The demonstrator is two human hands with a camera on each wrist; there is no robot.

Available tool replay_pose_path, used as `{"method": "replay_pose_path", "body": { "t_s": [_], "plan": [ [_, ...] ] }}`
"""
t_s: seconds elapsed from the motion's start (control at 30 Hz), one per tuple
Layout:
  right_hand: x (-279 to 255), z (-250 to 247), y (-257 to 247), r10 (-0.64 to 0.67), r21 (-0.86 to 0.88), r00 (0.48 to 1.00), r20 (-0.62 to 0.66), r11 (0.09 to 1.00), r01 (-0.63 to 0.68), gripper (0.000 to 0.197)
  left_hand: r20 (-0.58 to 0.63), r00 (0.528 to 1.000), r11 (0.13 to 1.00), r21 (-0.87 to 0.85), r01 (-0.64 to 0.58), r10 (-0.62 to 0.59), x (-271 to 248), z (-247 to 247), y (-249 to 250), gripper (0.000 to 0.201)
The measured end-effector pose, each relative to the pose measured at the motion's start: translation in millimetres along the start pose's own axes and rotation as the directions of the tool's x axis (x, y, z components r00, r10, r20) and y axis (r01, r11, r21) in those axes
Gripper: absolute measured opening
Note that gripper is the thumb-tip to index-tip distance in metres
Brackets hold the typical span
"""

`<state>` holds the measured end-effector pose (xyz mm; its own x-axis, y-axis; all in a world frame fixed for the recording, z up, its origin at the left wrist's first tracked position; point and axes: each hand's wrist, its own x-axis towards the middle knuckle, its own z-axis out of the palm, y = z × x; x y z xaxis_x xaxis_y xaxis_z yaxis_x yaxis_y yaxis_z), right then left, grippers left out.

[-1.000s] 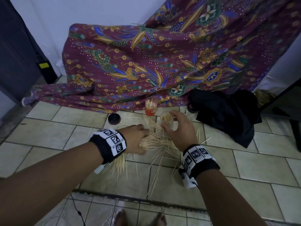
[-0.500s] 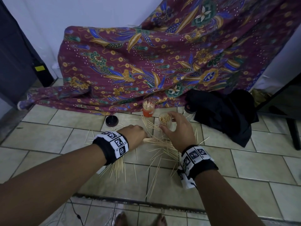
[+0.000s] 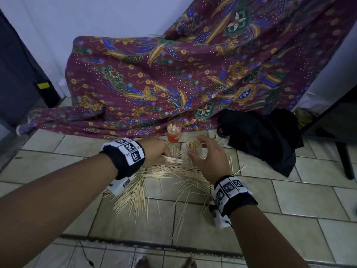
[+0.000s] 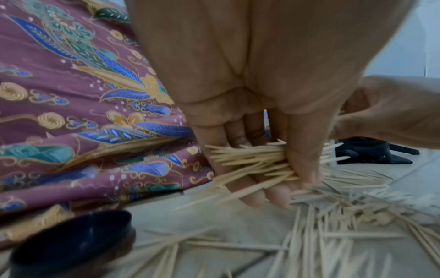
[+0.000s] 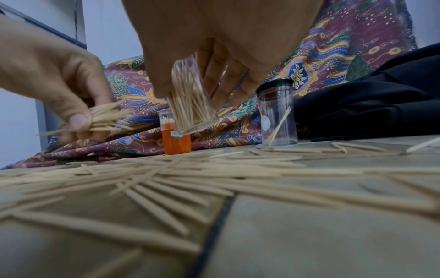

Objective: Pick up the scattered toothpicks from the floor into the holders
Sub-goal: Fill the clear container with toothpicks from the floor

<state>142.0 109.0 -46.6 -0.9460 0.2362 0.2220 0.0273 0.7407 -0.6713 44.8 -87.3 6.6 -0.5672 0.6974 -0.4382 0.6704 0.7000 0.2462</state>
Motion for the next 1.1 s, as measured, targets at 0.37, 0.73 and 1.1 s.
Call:
{"method": "replay_pose_path", "body": {
  "t_s": [0.37,0.73,1.1],
  "plan": [
    [1,0,1,-0.035,-0.012,0.999,0.0,0.999,0.035,0.05,-0.086,0.994,0.997,0.038,-0.06,0.063,1,-62,-3,0.015],
    [2,6,2,-0.106,-0.056,0.994,0.015,0.993,0.106,0.048,0.087,0.995,0.899,0.432,-0.075,0.041,30,-79,44,0.017],
    [3,5,3,-0.116,-0.053,0.993,-0.007,0.992,0.116,0.044,0.068,0.997,0.828,0.556,-0.071,0.04,33,-91,61,0.017]
  ]
}}
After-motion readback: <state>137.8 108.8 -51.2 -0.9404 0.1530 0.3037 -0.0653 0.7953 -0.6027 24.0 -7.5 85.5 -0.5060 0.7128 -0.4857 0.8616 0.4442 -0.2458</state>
